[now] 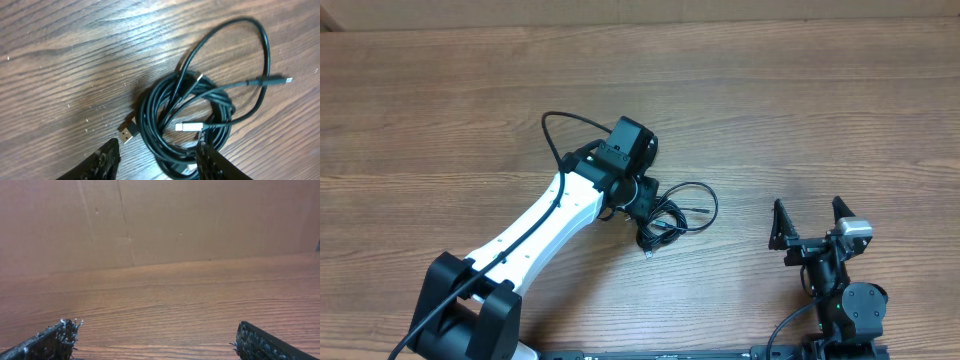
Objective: Untangle cables
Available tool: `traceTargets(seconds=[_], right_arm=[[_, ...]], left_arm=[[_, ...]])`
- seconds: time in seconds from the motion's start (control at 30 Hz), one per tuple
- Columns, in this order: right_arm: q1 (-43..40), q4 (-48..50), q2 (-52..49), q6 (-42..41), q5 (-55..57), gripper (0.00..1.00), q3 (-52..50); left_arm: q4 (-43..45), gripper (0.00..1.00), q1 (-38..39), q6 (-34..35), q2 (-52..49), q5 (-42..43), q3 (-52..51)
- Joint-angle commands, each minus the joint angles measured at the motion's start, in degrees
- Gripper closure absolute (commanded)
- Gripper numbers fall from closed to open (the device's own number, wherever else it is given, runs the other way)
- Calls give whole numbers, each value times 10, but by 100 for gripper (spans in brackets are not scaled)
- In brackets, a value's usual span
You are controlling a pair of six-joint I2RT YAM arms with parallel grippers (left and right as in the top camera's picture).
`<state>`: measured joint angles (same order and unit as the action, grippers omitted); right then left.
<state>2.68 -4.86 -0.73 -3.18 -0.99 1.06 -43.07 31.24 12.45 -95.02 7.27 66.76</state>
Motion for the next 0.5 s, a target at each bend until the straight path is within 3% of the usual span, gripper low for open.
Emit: traceTargets(seconds=[0.0, 0.2, 0.27, 0.33, 0.47], right_arm=[[-1, 2, 6, 0, 4, 0, -6], [-1, 2, 6, 1, 4, 0, -6], [-1, 2, 6, 0, 4, 0, -6], [-1, 2, 6, 0, 4, 0, -6], [-1, 2, 6, 1, 4, 0, -6]], left_arm=[[0, 56, -1, -71, 8, -3, 5], [2, 63, -1, -39, -12, -3, 0], [1, 73, -1, 28, -22, -1, -6], [-4, 75, 0, 111, -33, -1, -12], [-15, 78, 0, 215, -52, -1, -19]])
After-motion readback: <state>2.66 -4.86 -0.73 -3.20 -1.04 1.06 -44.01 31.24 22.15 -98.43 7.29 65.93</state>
